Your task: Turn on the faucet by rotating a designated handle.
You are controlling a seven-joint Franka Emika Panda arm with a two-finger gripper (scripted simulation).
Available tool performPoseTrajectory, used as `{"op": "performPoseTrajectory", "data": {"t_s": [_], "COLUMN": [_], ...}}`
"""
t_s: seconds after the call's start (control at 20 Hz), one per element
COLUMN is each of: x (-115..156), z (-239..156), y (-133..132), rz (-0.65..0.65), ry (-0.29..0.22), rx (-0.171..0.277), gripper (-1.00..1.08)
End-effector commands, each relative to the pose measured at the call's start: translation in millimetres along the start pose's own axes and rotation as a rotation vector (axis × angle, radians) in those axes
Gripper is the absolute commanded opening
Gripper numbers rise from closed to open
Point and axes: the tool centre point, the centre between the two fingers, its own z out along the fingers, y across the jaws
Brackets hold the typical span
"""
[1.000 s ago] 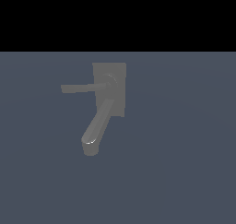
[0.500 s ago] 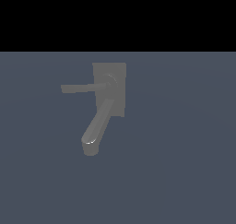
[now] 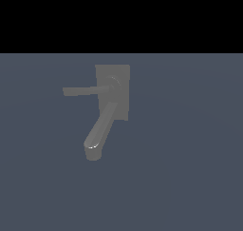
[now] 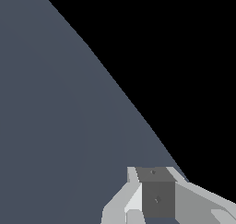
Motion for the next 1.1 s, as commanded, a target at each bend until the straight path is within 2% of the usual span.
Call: {"op": "performPoseTrajectory", "data": {"t_s": [0.0,0.25,0.5,0.75,1.05], "x": [17,49,77,99,114], "z": [-22,-66,-107,-138,-156], "y": [-1,-19,-55,-110,-197], "rz": [-0.026,-0.100,-0.207,-0.345,-0.553], "ry": [0.079,0.231,0.378,0.516,0.663], "rx": [-0.099,-0.282,-0.448,-0.593,-0.732], "gripper": [-1.00,-1.00,-1.00,-1.00,-1.00]}}
